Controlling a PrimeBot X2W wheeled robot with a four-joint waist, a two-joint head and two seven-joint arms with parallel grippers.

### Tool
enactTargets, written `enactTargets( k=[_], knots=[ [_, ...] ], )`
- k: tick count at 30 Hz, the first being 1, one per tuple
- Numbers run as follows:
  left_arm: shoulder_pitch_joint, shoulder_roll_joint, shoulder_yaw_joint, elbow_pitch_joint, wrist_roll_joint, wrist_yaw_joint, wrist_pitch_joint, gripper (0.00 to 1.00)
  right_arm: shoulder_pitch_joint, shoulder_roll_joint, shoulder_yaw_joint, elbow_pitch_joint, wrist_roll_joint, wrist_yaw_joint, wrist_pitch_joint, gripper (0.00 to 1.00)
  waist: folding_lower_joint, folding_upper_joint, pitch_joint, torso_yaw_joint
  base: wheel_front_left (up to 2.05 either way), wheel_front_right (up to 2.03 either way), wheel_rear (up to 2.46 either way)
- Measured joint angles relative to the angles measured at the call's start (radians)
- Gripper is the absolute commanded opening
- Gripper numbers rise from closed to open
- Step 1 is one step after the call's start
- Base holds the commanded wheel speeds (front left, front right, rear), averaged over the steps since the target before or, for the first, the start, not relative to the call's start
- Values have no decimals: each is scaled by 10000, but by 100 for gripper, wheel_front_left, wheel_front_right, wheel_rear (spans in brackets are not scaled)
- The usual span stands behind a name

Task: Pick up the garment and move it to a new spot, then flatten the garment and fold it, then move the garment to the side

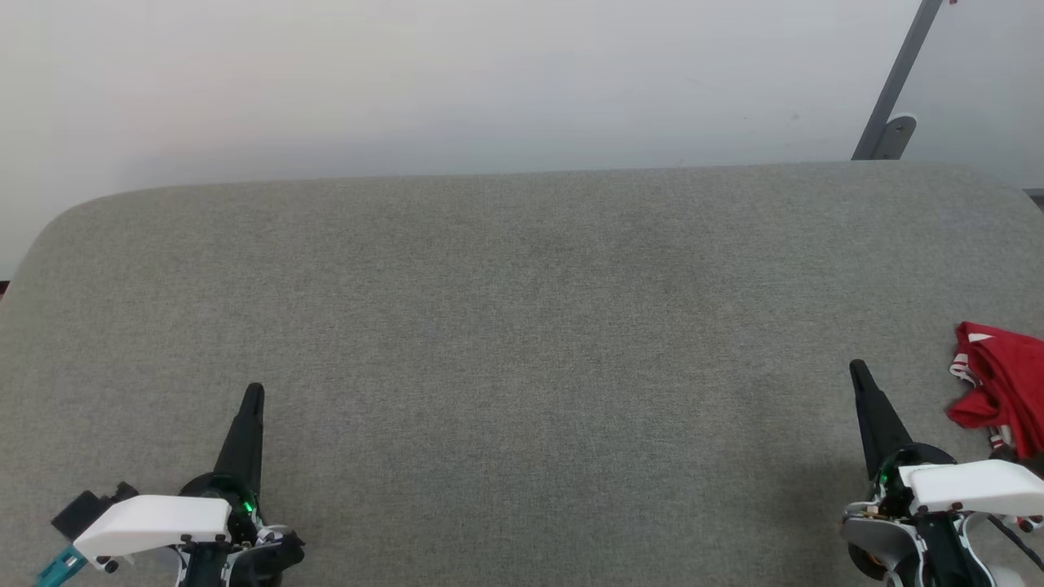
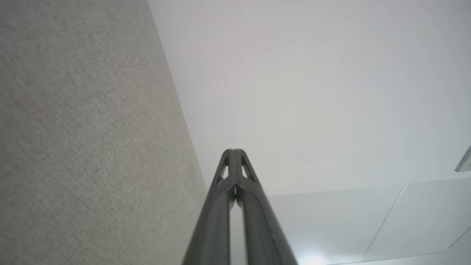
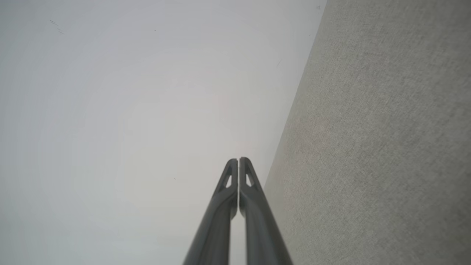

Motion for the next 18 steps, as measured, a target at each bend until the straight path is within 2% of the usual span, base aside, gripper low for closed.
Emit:
enactTargets(
  k=[18],
  knots=[
    [-221, -163, 167, 155, -959, 0, 349, 0, -120, 2, -17, 96, 1170, 0, 226, 0, 0, 0, -91, -60, 0, 0, 0]
  ],
)
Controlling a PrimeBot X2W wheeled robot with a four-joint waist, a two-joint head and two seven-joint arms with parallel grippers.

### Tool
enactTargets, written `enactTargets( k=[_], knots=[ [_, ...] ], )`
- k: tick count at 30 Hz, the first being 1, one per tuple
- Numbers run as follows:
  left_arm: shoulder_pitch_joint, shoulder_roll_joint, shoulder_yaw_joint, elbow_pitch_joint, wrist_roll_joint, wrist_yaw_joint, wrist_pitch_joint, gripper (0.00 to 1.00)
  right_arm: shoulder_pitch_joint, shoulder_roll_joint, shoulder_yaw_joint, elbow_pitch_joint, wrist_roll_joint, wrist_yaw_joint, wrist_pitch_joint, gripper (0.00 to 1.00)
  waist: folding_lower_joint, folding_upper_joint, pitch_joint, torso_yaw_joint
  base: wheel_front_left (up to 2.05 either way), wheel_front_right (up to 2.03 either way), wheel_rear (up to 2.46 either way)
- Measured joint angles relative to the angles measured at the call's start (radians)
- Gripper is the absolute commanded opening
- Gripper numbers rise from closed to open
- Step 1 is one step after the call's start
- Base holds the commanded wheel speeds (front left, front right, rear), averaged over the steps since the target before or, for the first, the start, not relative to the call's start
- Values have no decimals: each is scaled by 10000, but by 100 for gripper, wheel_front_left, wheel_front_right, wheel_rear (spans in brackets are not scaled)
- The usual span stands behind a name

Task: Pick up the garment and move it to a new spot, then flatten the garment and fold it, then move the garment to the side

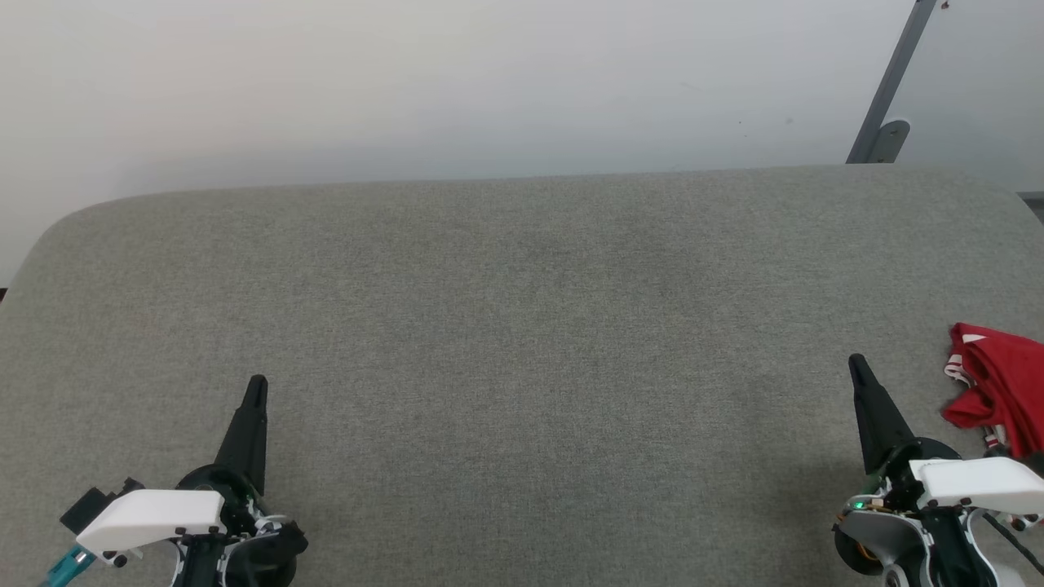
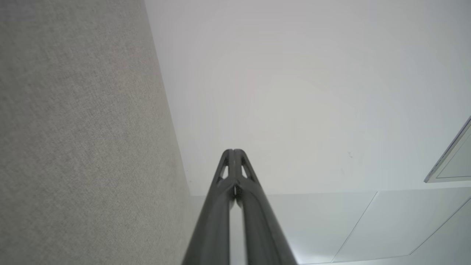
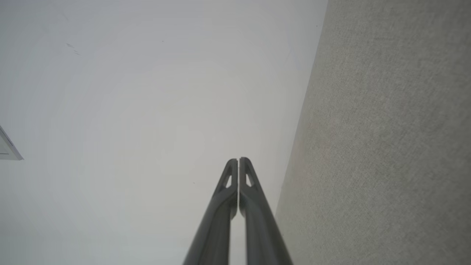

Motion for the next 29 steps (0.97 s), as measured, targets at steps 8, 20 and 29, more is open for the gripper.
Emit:
enactTargets(
  k=[8, 20, 29],
  knots=[
    [-6, -15, 25, 6, -48, 0, 29, 0, -28, 2, -2, 13, 63, 0, 21, 0, 0, 0, -3, -2, 0, 0, 0],
    [-8, -33, 50, 8, -42, 0, 56, 0, -28, 2, -2, 13, 63, 0, 19, 0, 0, 0, -3, -2, 0, 0, 0],
    [-9, -44, 65, 8, -38, 0, 81, 0, -28, 2, 0, 13, 63, 0, 21, 0, 0, 0, -3, -2, 0, 0, 0]
  ],
)
